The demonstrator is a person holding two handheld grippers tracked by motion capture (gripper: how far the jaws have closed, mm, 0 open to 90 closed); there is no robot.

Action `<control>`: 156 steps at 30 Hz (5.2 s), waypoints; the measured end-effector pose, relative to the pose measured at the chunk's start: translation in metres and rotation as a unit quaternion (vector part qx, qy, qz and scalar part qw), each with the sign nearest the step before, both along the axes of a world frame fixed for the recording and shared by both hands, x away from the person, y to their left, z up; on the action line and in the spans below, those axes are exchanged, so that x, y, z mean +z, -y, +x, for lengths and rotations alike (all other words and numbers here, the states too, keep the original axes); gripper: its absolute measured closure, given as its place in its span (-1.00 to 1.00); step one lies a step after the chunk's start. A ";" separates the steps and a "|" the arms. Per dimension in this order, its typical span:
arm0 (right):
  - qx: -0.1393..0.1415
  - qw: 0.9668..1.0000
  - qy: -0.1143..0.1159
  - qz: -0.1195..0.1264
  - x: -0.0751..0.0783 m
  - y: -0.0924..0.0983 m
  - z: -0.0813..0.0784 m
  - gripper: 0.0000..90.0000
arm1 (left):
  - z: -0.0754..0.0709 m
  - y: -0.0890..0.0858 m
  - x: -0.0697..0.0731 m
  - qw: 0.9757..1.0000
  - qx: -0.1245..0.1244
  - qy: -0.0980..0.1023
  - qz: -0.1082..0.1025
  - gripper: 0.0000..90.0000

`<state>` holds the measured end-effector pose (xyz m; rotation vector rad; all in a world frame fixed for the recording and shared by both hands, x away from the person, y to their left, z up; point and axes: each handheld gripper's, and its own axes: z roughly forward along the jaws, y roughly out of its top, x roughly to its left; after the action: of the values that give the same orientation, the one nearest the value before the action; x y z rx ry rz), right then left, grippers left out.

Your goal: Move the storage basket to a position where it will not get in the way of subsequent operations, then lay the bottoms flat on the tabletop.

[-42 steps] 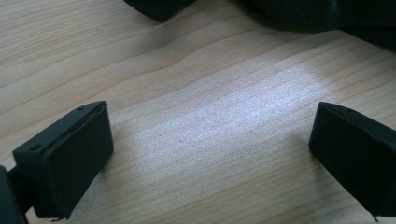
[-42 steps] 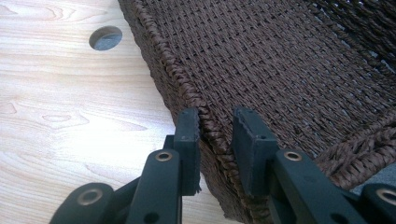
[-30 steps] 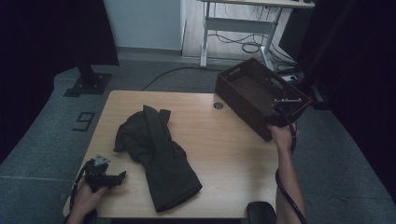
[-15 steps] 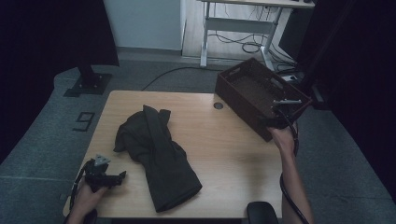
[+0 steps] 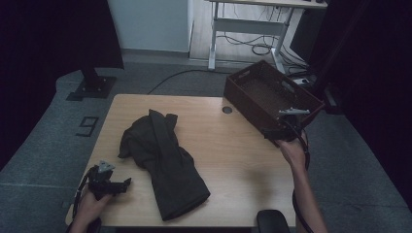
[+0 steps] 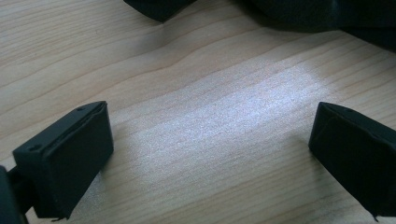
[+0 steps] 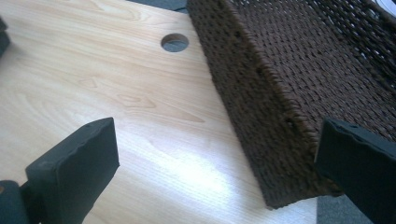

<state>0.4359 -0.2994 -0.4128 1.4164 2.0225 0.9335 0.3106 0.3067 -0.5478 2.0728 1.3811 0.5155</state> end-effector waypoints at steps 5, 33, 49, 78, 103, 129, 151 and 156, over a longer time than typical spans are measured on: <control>0.014 1.000 0.007 0.004 0.000 -0.007 -0.010 -1.00 | 0.000 0.000 0.000 1.000 0.000 0.000 0.000 -1.00; 0.074 0.996 0.041 0.041 -0.011 -0.043 -0.059 -1.00 | 0.000 0.000 0.000 1.000 -0.001 0.000 0.000 -1.00; 0.087 0.994 0.026 0.064 -0.041 -0.050 -0.078 -1.00 | 0.000 0.000 0.000 1.000 0.000 -0.001 0.000 -1.00; 0.103 0.993 -0.036 0.040 -0.122 -0.083 -0.090 -1.00 | 0.000 0.000 0.000 1.000 0.001 0.000 -0.001 -1.00; 0.103 0.994 -0.045 -0.007 -0.143 -0.091 -0.092 -1.00 | -0.002 0.005 0.005 1.000 -0.009 -0.002 0.007 -0.98; 0.117 0.991 -0.060 0.019 -0.138 -0.087 -0.098 -0.92 | 0.029 0.108 0.089 0.979 -0.192 0.030 -0.058 -0.67; 0.127 0.991 -0.046 -0.009 -0.143 -0.092 -0.100 -1.00 | 0.038 0.183 0.043 0.965 -0.258 -0.040 -0.004 -0.29; 0.126 0.991 -0.045 -0.009 -0.143 -0.092 -0.100 -1.00 | 0.034 0.186 0.031 0.965 -0.260 -0.037 0.018 0.08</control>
<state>0.3356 -0.2072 -0.5556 1.2320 2.3104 0.9659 0.3445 0.1205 -0.5164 2.3844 0.8098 0.2415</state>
